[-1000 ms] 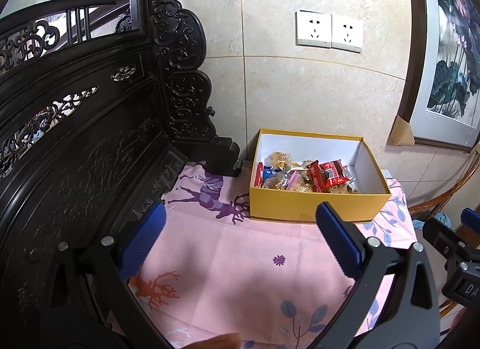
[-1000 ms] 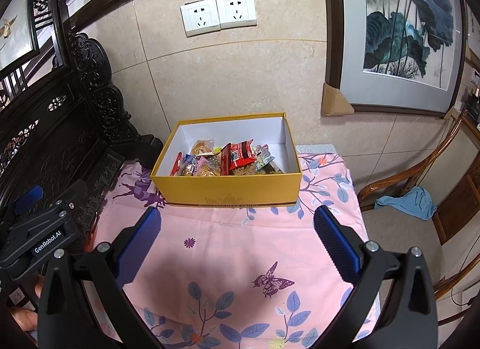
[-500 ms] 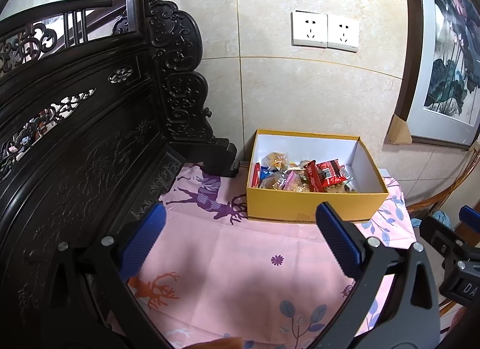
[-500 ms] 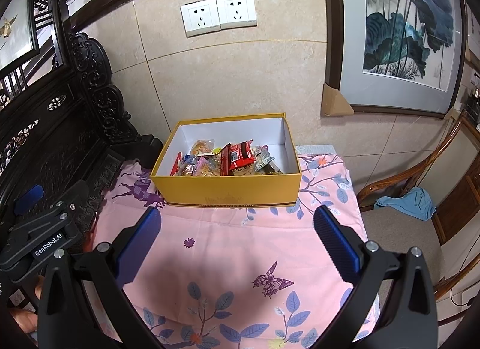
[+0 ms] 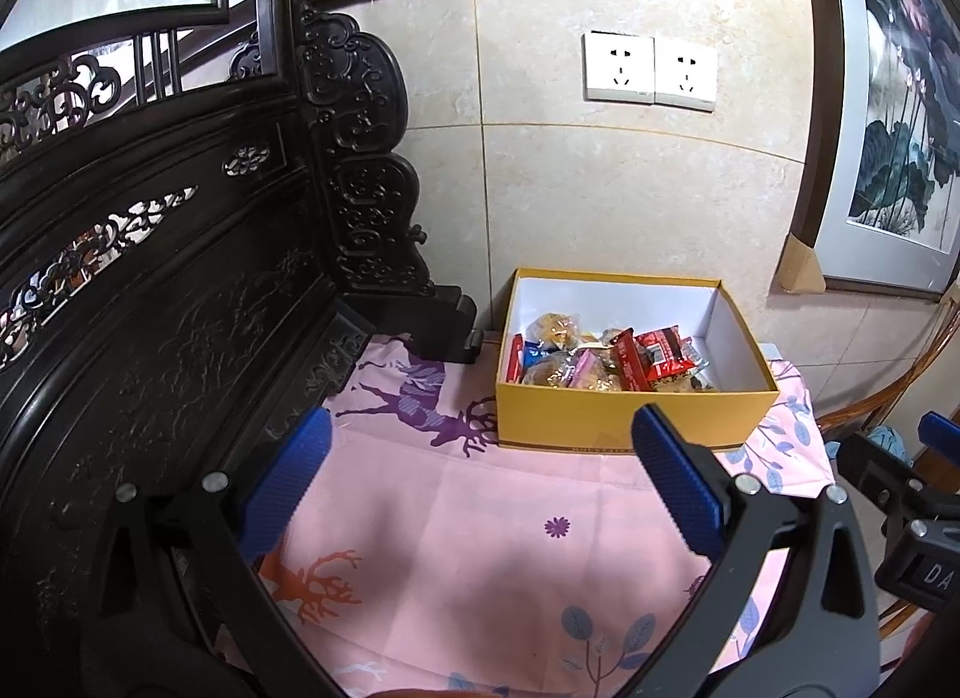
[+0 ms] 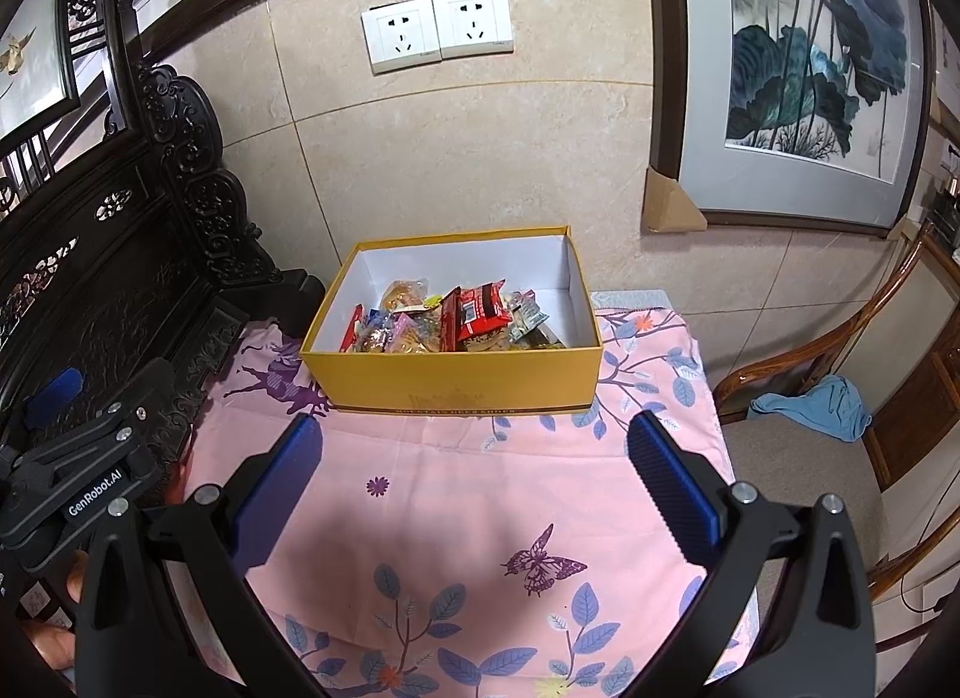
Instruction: Organize snacks
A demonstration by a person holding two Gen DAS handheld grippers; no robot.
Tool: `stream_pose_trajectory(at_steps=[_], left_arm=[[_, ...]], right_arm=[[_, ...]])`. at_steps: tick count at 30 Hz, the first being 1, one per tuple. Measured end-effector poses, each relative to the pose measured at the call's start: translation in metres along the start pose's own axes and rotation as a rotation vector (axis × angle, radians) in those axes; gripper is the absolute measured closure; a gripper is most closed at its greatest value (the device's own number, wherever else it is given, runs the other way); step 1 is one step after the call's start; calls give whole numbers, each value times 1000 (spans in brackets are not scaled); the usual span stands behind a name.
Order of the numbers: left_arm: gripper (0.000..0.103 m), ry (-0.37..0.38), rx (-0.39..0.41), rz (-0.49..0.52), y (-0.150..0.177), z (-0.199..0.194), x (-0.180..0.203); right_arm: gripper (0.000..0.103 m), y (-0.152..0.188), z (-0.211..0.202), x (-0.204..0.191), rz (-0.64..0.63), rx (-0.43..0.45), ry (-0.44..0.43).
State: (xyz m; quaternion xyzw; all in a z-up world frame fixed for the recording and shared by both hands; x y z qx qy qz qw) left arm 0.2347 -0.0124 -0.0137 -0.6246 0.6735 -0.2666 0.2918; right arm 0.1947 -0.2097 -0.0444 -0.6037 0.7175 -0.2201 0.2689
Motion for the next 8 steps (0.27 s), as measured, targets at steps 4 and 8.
stream_pose_trajectory(at_steps=[4, 8], left_arm=[[2, 6, -21, -10, 0, 3, -1], [2, 5, -23, -14, 0, 3, -2]], right_arm=[[1, -1, -1, 0, -1, 2, 1], [1, -1, -1, 0, -1, 2, 2]])
Point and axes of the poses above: each gripper's, at about its wrist camera, not at the fingertips, and z roughly the way its jaws point, x to its right, y to its underside, the point moved 9 cm from there along z, roughly the way its jaws point, and after that the axes turned 9 degrees about -x, right-handed, at the moved point
